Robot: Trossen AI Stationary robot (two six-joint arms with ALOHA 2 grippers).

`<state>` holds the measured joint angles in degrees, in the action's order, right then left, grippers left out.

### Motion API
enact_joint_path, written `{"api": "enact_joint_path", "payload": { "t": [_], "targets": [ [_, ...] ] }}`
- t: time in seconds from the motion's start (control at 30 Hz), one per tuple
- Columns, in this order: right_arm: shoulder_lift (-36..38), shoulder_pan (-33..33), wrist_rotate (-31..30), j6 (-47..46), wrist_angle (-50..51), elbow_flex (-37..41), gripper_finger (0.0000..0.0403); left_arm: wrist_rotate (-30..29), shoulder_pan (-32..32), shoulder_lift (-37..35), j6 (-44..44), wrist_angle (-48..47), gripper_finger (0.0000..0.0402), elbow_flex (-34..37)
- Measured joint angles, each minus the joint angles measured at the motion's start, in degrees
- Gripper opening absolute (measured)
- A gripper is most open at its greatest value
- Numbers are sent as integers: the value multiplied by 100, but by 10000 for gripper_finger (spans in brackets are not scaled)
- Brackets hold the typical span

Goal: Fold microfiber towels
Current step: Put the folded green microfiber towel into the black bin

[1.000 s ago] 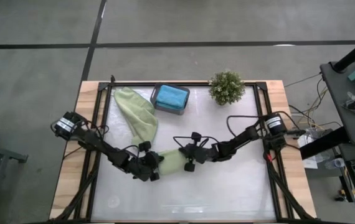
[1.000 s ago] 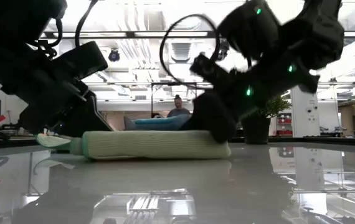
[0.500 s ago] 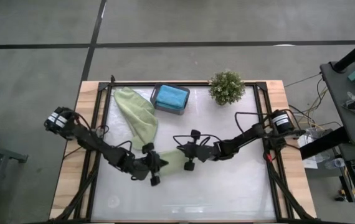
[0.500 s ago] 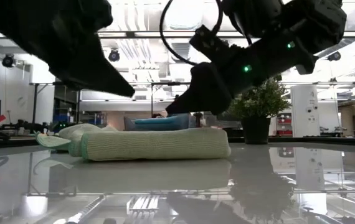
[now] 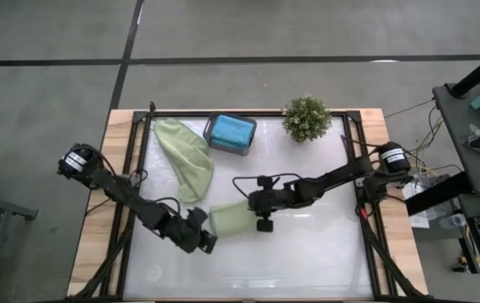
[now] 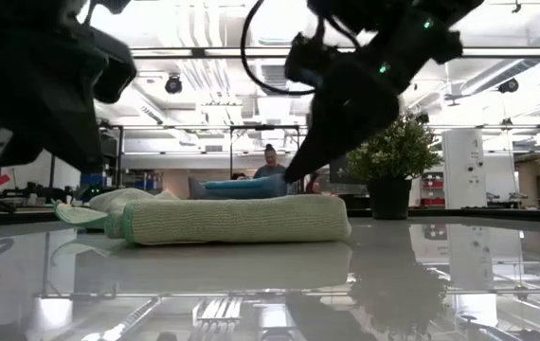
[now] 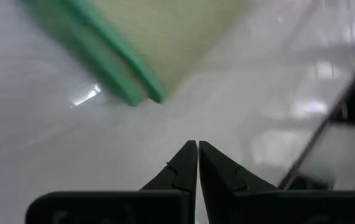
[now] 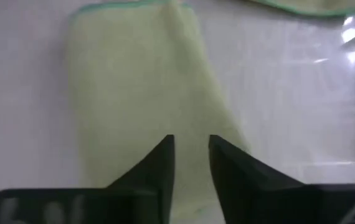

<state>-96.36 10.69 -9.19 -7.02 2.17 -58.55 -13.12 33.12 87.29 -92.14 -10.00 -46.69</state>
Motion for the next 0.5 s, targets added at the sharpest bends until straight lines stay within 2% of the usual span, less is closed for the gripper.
{"api": "enact_joint_path", "payload": {
  "t": [0.07, 0.23, 0.5],
  "targets": [
    [154, -8, 201, -219, 176, 29, 106, -123, 7, -41, -399, -105, 5, 30],
    [620, -14, 341, -751, 467, 172, 176, -406, 7, -113, -342, -106, 36, 120],
    [1227, 17, 384, -1825, 678, 571, 258, -380, -2, -119, -470, -109, 142, 179]
  ]
}}
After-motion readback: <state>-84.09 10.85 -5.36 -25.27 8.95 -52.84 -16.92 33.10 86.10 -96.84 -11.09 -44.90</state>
